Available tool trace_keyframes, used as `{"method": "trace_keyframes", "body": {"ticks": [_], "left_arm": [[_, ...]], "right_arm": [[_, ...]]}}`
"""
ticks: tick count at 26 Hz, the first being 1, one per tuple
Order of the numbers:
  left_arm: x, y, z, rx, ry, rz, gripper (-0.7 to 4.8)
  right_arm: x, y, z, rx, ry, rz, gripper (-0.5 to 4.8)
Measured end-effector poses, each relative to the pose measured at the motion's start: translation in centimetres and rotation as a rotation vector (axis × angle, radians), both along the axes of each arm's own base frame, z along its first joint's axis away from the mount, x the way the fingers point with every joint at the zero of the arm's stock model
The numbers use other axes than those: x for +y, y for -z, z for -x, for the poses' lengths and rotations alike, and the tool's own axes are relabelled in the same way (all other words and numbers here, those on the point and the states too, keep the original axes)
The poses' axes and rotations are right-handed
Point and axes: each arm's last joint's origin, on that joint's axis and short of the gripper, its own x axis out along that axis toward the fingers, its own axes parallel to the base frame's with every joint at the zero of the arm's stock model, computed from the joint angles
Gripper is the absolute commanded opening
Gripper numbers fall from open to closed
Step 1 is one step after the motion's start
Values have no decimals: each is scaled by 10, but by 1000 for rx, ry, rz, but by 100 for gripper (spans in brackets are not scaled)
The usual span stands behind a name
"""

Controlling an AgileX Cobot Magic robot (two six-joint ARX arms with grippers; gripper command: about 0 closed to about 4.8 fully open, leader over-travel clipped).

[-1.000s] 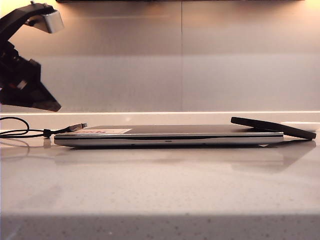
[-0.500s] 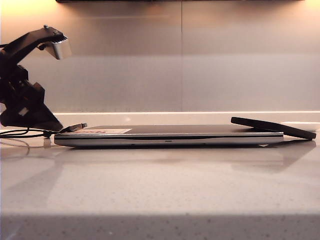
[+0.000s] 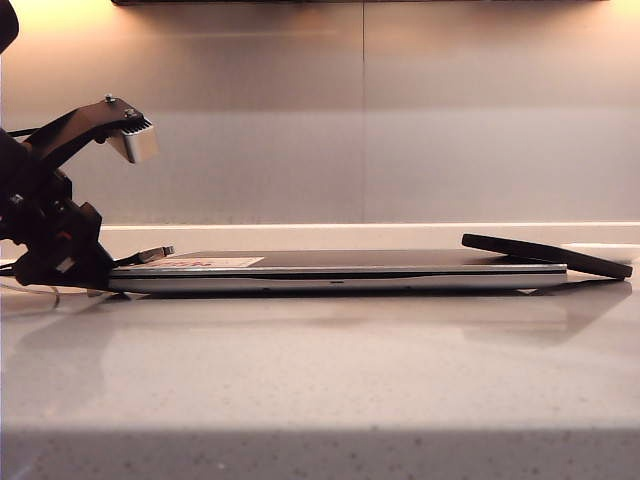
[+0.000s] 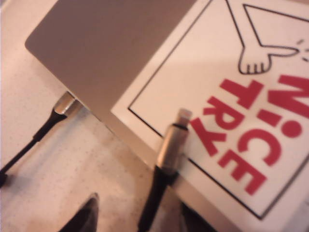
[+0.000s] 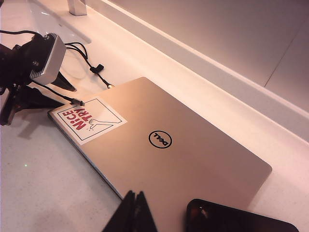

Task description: Pick up the charging cable and the phone, plug the charging cable into the charging port on the phone, and finally place them back on the table.

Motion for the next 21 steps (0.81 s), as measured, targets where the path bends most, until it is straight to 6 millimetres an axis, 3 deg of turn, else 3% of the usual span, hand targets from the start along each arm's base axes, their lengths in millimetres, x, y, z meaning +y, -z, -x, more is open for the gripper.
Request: {"method": "trace_keyframes", "body": {"ticks": [6, 8, 10, 18, 21], "left_arm": [[-2, 4, -7, -25, -5, 6, 209], [-2, 5, -8, -29, -9, 6, 183], [-3, 5, -9, -26, -5, 7, -11], [-4, 5, -9, 19, -20, 46, -6], [-3, -17, -8, 1, -76, 155, -6]], "right_arm": [[0, 0, 0, 0, 2, 0, -5], [0, 0, 0, 0, 2, 0, -5], [0, 0, 0, 0, 2, 0, -5], [0, 0, 0, 0, 2, 0, -5], [0, 0, 0, 0, 3, 0, -5]]}}
